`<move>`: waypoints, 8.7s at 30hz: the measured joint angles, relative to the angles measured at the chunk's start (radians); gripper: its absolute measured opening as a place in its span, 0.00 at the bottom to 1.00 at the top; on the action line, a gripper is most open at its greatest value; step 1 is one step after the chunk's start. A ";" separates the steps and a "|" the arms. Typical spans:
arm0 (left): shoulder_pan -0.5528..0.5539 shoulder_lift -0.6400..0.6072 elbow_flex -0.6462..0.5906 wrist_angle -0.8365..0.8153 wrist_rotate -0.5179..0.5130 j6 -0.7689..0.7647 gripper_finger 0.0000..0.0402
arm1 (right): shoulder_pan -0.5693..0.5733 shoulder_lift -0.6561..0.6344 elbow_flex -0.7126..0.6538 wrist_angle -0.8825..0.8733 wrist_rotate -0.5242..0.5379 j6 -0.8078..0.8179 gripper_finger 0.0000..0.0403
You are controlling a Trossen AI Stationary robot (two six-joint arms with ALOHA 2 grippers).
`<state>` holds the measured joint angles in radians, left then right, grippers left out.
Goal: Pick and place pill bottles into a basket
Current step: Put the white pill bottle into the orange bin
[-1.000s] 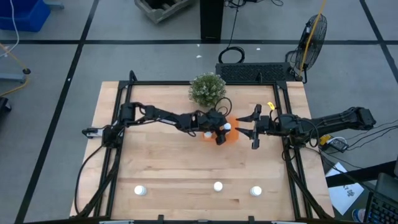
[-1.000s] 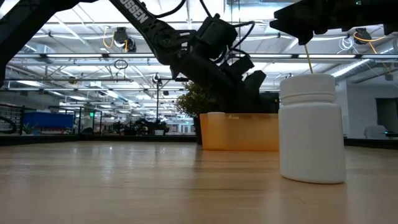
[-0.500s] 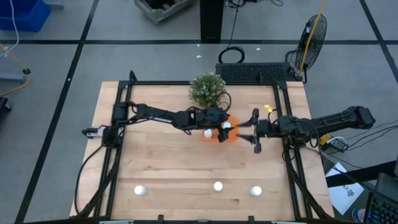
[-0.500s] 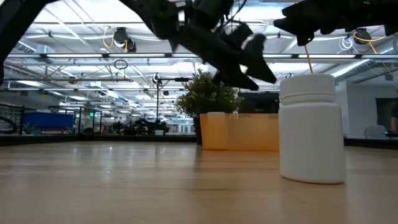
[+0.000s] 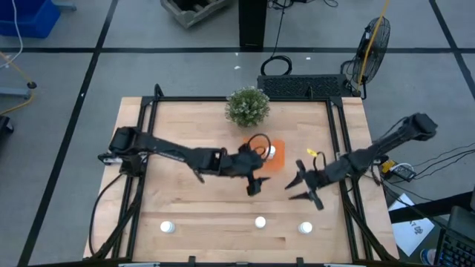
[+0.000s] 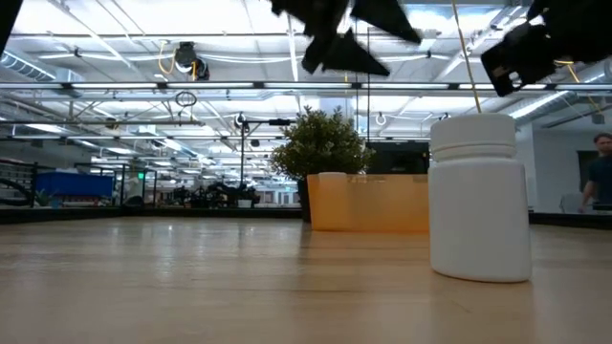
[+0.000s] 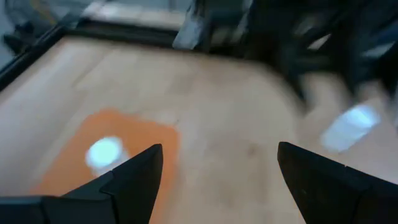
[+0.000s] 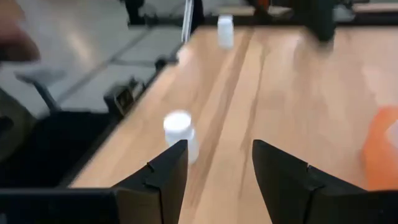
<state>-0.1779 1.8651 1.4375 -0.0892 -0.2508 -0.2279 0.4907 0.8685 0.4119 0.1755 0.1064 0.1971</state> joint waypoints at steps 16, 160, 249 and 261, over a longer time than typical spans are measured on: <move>-0.201 -0.072 0.003 0.210 -0.260 0.053 0.81 | 0.158 0.550 0.016 0.481 0.081 -0.021 0.52; -0.172 0.032 0.001 0.097 -0.078 -0.072 0.52 | 0.016 0.552 0.256 0.337 0.209 0.011 0.37; 0.340 0.191 -0.377 0.729 0.174 0.060 0.48 | 0.261 0.201 -0.110 0.284 0.732 0.184 0.42; 0.320 0.190 -0.377 0.764 0.181 0.061 0.63 | 0.262 0.201 -0.110 0.283 0.722 0.173 0.42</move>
<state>0.1422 2.0550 1.0604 0.6752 -0.0702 -0.1669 0.7525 1.0695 0.3016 0.4583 0.8281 0.3706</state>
